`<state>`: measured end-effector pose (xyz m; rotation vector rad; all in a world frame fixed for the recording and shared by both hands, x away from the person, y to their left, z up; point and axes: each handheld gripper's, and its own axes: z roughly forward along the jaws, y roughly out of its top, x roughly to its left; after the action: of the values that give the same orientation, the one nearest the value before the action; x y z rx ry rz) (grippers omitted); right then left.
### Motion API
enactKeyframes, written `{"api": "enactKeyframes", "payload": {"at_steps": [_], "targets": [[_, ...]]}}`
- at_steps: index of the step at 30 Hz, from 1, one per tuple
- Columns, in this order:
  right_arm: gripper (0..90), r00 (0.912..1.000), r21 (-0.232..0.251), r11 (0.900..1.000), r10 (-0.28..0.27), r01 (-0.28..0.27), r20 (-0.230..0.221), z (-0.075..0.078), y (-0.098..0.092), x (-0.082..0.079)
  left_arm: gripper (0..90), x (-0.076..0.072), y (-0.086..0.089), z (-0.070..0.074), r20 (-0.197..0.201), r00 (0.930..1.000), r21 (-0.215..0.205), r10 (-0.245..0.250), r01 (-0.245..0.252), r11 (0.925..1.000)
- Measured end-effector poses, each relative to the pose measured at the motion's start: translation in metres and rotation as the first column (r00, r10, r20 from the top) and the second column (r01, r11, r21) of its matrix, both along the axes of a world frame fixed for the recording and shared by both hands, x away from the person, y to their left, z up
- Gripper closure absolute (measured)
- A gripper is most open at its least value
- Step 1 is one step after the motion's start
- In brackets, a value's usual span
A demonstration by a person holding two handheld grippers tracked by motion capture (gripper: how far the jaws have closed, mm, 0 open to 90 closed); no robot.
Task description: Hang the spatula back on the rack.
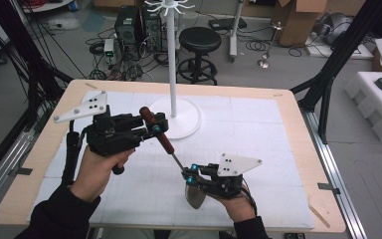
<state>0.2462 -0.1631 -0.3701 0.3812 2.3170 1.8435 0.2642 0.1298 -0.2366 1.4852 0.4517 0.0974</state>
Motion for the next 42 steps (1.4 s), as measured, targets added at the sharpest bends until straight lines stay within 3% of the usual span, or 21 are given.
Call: {"api": "enactKeyframes", "payload": {"at_steps": [6, 11, 17, 23, 28, 31, 36, 42], "targets": [[81.1, 1.0000, 0.031, 1.000, 0.000, 0.000, -0.003, 0.001, 0.002, 0.000, 72.6, -0.003, -0.012, 0.012, 0.043, 0.9985, 0.049, -0.034, 0.032, 0.9983], [53.9, 0.9984, 0.085, 0.996, -0.014, 0.018, -0.055, 0.001, 0.000, 0.004, 72.7, -0.002, -0.017, 0.017, 0.056, 0.9961, 0.088, -0.069, 0.064, 0.9941], [34.1, 0.9935, 0.124, 0.991, 0.056, -0.043, -0.099, 0.001, 0.002, 0.007, 72.7, 0.000, -0.014, 0.017, 0.060, 0.9894, 0.095, -0.132, 0.126, 0.9875], [27.7, 0.9838, 0.125, 0.983, 0.150, -0.137, -0.098, 0.003, 0.010, 0.009, 72.6, 0.002, -0.013, 0.016, 0.067, 0.9757, 0.115, -0.208, 0.200, 0.9730], [29.6, 0.9800, 0.123, 0.976, 0.188, -0.180, -0.064, 0.010, 0.017, 0.011, 72.6, 0.003, -0.012, 0.014, 0.077, 0.9589, 0.146, -0.273, 0.260, 0.9546], [41.0, 0.9806, 0.120, 0.975, 0.191, -0.185, -0.043, 0.012, 0.019, 0.013, 72.6, 0.003, -0.011, 0.014, 0.079, 0.9556, 0.143, -0.284, 0.271, 0.9520], [62.4, 0.9714, 0.116, 0.965, 0.237, -0.234, -0.011, 0.013, 0.023, 0.013, 72.6, 0.002, -0.010, 0.015, 0.087, 0.9511, 0.129, -0.297, 0.284, 0.9500], [82.8, 0.9661, 0.124, 0.958, 0.258, -0.257, 0.004, 0.012, 0.024, 0.013, 72.6, 0.001, -0.010, 0.015, 0.094, 0.9510, 0.134, -0.294, 0.281, 0.9503]]}}
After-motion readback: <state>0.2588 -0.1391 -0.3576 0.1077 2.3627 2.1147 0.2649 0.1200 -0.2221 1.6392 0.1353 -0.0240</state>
